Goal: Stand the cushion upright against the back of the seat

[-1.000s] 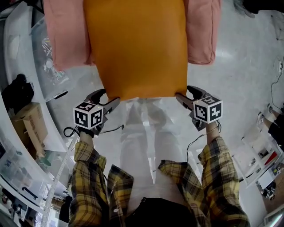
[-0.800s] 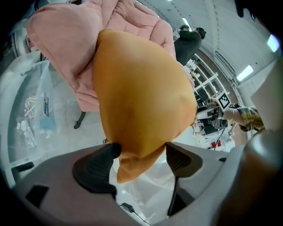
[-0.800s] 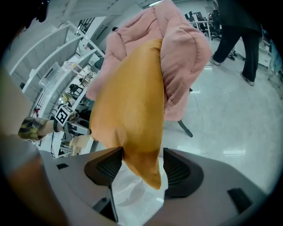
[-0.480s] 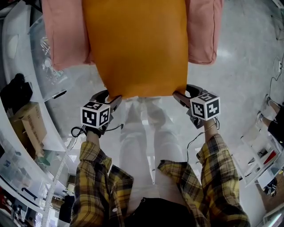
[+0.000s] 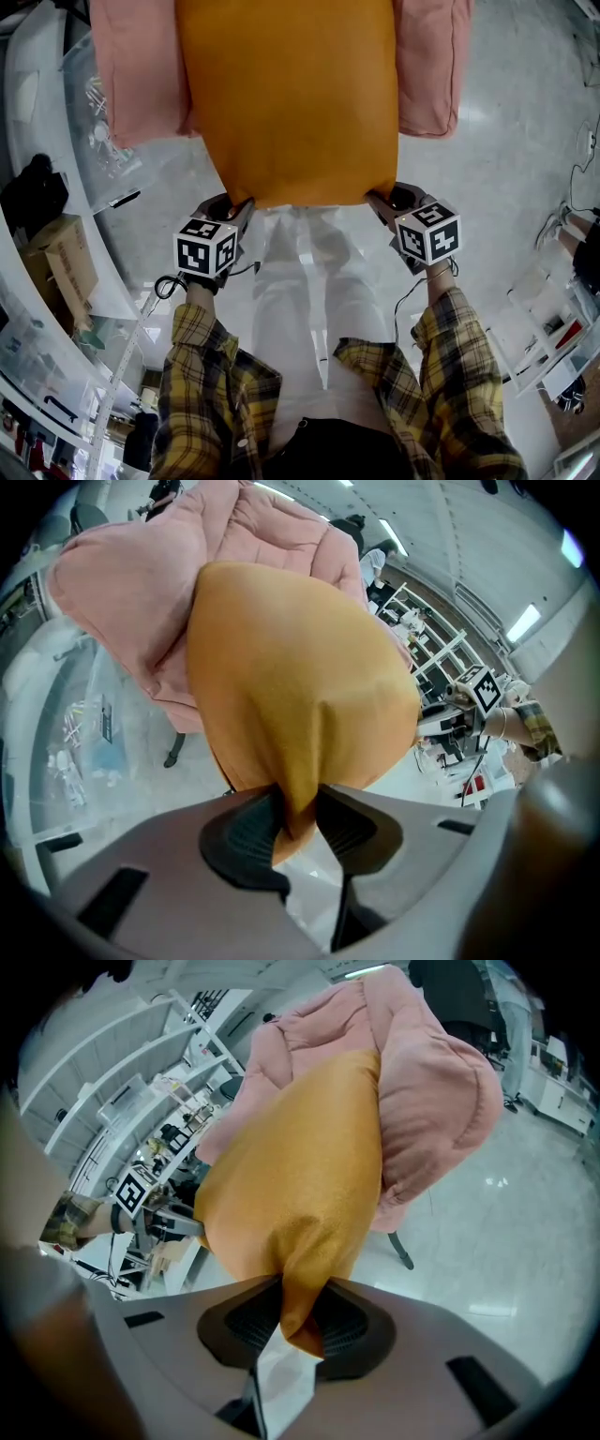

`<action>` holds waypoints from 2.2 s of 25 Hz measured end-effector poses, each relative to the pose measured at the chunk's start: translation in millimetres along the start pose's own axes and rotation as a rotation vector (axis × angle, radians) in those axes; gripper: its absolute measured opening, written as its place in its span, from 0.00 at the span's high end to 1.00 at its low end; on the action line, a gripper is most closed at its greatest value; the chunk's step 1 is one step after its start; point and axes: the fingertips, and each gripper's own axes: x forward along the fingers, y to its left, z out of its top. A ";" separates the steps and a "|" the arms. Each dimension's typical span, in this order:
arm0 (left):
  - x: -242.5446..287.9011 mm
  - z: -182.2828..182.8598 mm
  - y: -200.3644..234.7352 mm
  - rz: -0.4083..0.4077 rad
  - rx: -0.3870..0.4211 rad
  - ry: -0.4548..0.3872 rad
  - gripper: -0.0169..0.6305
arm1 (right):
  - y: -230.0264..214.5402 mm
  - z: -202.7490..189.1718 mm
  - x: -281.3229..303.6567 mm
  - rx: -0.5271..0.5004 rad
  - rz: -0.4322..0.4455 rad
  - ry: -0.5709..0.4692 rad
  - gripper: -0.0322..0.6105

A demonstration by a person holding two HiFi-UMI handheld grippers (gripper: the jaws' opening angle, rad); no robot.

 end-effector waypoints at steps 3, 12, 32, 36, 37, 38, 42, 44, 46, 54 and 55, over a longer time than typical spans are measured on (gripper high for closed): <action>-5.8 3.4 -3.6 0.010 -0.006 -0.018 0.80 | 3.0 4.1 -5.0 -0.020 -0.007 -0.009 0.81; -36.7 18.6 -15.7 0.066 -0.026 -0.101 0.84 | 19.6 20.9 -29.9 -0.015 -0.016 -0.064 0.86; -200.5 117.0 -91.4 0.180 0.049 -0.346 0.90 | 89.0 120.9 -178.1 0.083 0.076 -0.301 0.88; -230.7 140.3 -116.0 0.199 0.094 -0.348 0.90 | 92.3 136.6 -209.5 0.145 0.100 -0.320 0.88; -238.8 145.3 -121.5 0.207 0.103 -0.351 0.90 | 94.6 139.0 -217.0 0.156 0.111 -0.329 0.88; -247.1 150.6 -126.8 0.214 0.105 -0.358 0.90 | 96.9 141.4 -224.7 0.166 0.124 -0.339 0.88; -273.6 178.7 -143.3 0.248 0.079 -0.421 0.90 | 98.6 159.1 -250.5 0.192 0.139 -0.370 0.88; -283.1 192.3 -149.1 0.270 0.077 -0.449 0.90 | 97.8 170.4 -259.2 0.188 0.139 -0.382 0.88; -290.7 204.5 -154.0 0.284 0.072 -0.475 0.90 | 95.6 180.4 -266.7 0.179 0.150 -0.392 0.88; -306.1 245.0 -153.8 0.313 0.062 -0.505 0.89 | 89.8 213.6 -281.3 0.194 0.183 -0.427 0.88; -308.3 250.5 -150.5 0.315 0.064 -0.508 0.89 | 90.7 219.3 -280.5 0.196 0.189 -0.433 0.88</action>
